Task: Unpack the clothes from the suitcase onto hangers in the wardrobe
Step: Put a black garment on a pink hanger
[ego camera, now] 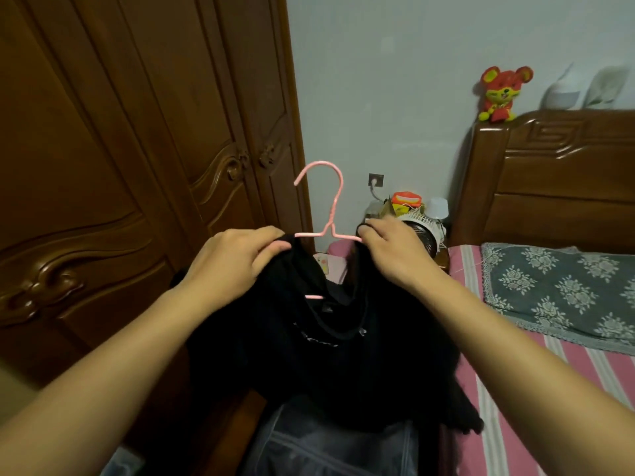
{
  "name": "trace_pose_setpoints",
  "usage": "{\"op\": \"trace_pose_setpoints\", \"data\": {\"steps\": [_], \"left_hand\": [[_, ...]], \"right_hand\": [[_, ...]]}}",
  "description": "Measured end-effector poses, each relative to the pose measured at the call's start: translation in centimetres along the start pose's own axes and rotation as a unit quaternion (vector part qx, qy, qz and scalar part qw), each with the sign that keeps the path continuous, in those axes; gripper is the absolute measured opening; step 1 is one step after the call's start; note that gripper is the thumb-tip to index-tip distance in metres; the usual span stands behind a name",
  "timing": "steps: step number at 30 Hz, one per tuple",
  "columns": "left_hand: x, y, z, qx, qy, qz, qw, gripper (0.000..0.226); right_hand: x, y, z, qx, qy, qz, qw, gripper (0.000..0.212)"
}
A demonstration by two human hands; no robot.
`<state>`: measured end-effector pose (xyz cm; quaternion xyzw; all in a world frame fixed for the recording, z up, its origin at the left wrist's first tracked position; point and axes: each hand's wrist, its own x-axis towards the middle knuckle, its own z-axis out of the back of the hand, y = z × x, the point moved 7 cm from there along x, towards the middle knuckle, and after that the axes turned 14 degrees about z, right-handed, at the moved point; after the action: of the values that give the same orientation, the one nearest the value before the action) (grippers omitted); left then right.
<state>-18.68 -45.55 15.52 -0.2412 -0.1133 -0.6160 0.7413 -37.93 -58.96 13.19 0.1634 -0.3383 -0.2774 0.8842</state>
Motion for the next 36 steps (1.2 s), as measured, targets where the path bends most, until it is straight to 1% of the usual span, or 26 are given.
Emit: {"op": "trace_pose_setpoints", "data": {"steps": [1, 2, 4, 6, 7, 9, 11, 13, 15, 17, 18, 20, 22, 23, 24, 26, 27, 29, 31, 34, 35, 36], "left_hand": [[0.3, -0.1, 0.3, -0.022, -0.007, 0.013, 1.000, 0.034], [0.6, -0.4, 0.4, -0.031, -0.011, 0.020, 0.999, 0.034], [1.1, -1.2, 0.1, -0.028, -0.007, 0.023, 0.999, 0.034], [0.6, -0.7, 0.0, 0.013, -0.006, 0.012, 1.000, 0.038], [0.2, 0.4, 0.3, 0.044, -0.013, 0.009, 0.999, 0.042], [-0.9, 3.6, 1.2, 0.077, -0.025, 0.030, 0.996, 0.050], [-1.8, 5.2, 1.3, 0.094, -0.029, 0.041, 0.994, 0.052], [-1.6, 4.7, 0.9, 0.078, -0.021, 0.063, 0.995, 0.043], [-1.0, 3.7, 0.4, 0.061, -0.016, 0.089, 0.994, 0.033], [-0.5, 2.7, 0.0, 0.118, -0.012, 0.080, 0.990, 0.028], [-0.4, 2.4, 0.1, 0.147, -0.026, 0.082, 0.985, 0.027], [-0.5, 2.6, 0.8, 0.173, -0.073, 0.111, 0.976, 0.022], [-0.8, 3.3, 1.8, 0.168, -0.113, 0.138, 0.969, 0.017], [-1.0, 3.8, 2.3, 0.158, -0.130, 0.141, 0.969, 0.015], [-1.1, 4.6, 2.7, 0.149, -0.142, 0.142, 0.968, 0.015], [-1.2, 6.2, 3.5, 0.127, -0.151, 0.155, 0.968, 0.015], [-1.1, 6.9, 3.7, 0.120, -0.149, 0.159, 0.969, 0.016], [-1.2, 7.9, 3.8, 0.105, -0.137, 0.159, 0.972, 0.016], [-1.5, 8.5, 3.8, 0.090, -0.122, 0.161, 0.975, 0.012], [-3.1, 9.1, 3.7, 0.089, -0.108, 0.150, 0.979, 0.011], [-3.9, 9.3, 3.8, 0.096, -0.106, 0.149, 0.978, 0.014], [-4.7, 9.7, 3.9, 0.101, -0.107, 0.153, 0.977, 0.019]], "right_hand": [[-0.1, 0.3, 0.0, 0.011, -0.009, 0.015, 1.000, 0.035], [-0.2, 0.9, 0.2, -0.002, -0.022, 0.035, 0.999, 0.035], [-0.4, 2.1, 0.4, -0.052, -0.038, 0.086, 0.994, 0.035], [-0.3, 2.4, 1.1, -0.084, -0.039, 0.132, 0.987, 0.037], [-0.1, 1.5, 1.8, -0.104, -0.045, 0.138, 0.984, 0.039], [0.0, -1.1, 3.6, -0.085, -0.083, 0.112, 0.987, 0.035], [0.0, -2.2, 4.0, -0.063, -0.106, 0.105, 0.987, 0.031], [0.4, -2.4, 3.1, -0.057, -0.099, 0.101, 0.988, 0.038], [1.0, -2.4, 2.6, -0.047, -0.108, 0.102, 0.988, 0.049], [1.2, -2.6, 2.7, -0.049, -0.133, 0.096, 0.985, 0.054], [1.0, -2.7, 3.2, -0.048, -0.159, 0.087, 0.982, 0.054], [-0.4, -3.1, 4.6, -0.045, -0.229, 0.065, 0.970, 0.048], [-2.2, -4.8, 5.0, -0.035, -0.261, 0.050, 0.963, 0.045], [-2.8, -6.4, 4.8, -0.019, -0.249, 0.030, 0.968, 0.044], [-3.2, -8.5, 4.0, 0.000, -0.215, -0.003, 0.977, 0.046], [-3.8, -12.3, 1.9, 0.067, -0.121, -0.089, 0.986, 0.059], [-4.0, -13.8, 0.5, 0.134, -0.081, -0.133, 0.979, 0.066], [-4.2, -15.0, -2.5, 0.259, -0.020, -0.198, 0.945, 0.068], [-3.4, -15.3, -4.4, 0.278, -0.009, -0.197, 0.940, 0.063], [-1.2, -14.0, -6.0, 0.289, -0.054, -0.185, 0.938, 0.062], [-0.4, -13.0, -6.3, 0.280, -0.067, -0.169, 0.943, 0.058], [0.3, -12.3, -6.3, 0.251, -0.086, -0.148, 0.953, 0.049]]}}
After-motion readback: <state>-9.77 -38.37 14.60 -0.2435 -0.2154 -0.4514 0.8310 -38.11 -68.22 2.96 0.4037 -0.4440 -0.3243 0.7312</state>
